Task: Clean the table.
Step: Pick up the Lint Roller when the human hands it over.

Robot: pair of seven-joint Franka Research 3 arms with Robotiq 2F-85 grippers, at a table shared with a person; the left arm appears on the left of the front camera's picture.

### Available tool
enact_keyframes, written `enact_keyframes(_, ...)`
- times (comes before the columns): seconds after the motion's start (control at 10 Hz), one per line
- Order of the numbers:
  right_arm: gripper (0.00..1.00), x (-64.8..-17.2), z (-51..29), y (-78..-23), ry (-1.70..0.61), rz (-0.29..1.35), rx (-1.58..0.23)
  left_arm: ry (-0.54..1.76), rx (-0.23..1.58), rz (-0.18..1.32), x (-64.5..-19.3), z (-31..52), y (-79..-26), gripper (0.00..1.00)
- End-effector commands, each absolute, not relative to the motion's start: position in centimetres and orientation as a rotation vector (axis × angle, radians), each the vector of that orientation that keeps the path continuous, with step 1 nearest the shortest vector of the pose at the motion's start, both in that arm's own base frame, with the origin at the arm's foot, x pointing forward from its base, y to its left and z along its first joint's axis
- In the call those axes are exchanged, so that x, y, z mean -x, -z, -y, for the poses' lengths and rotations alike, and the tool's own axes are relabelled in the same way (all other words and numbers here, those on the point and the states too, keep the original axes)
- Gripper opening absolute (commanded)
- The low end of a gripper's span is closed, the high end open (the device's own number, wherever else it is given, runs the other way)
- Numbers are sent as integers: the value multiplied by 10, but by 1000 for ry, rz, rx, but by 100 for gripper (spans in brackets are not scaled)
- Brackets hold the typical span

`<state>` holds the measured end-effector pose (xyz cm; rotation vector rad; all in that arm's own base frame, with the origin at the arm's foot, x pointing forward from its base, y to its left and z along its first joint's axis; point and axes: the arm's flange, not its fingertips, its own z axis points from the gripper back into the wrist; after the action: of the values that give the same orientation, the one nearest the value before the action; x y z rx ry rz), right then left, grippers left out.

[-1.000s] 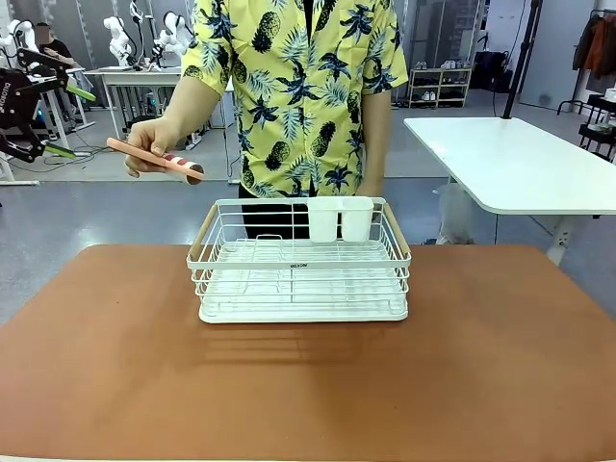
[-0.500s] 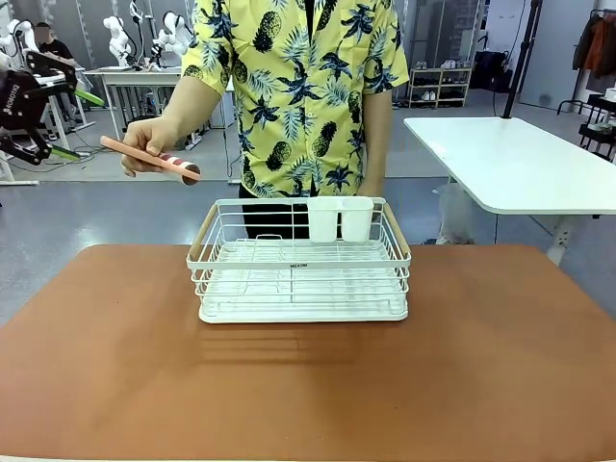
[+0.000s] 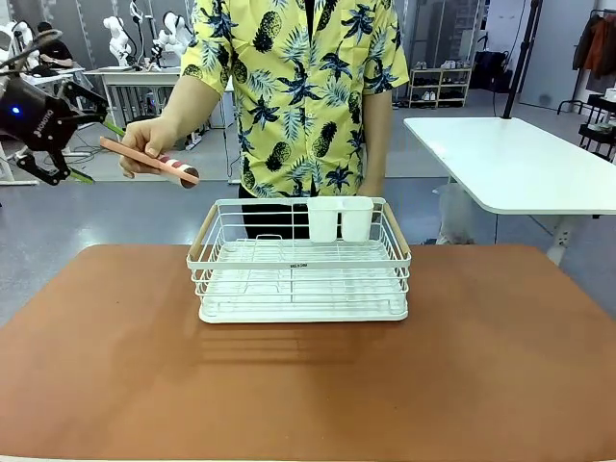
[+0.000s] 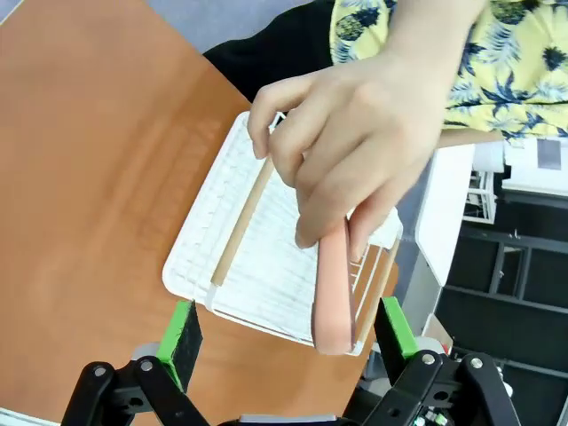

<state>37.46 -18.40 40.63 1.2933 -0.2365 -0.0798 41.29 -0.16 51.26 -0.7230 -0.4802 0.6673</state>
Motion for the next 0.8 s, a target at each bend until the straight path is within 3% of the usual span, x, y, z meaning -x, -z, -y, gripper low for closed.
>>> enact_keyframes(0.0, 100, -374, 184, -409, 73, 242, -1299, -696, 731, 460, -417, 12, -504, 100)
enact_keyframes(0.7, 100, -374, 184, -409, 73, 242, -1299, -694, 791, 523, -438, 16, -495, 100)
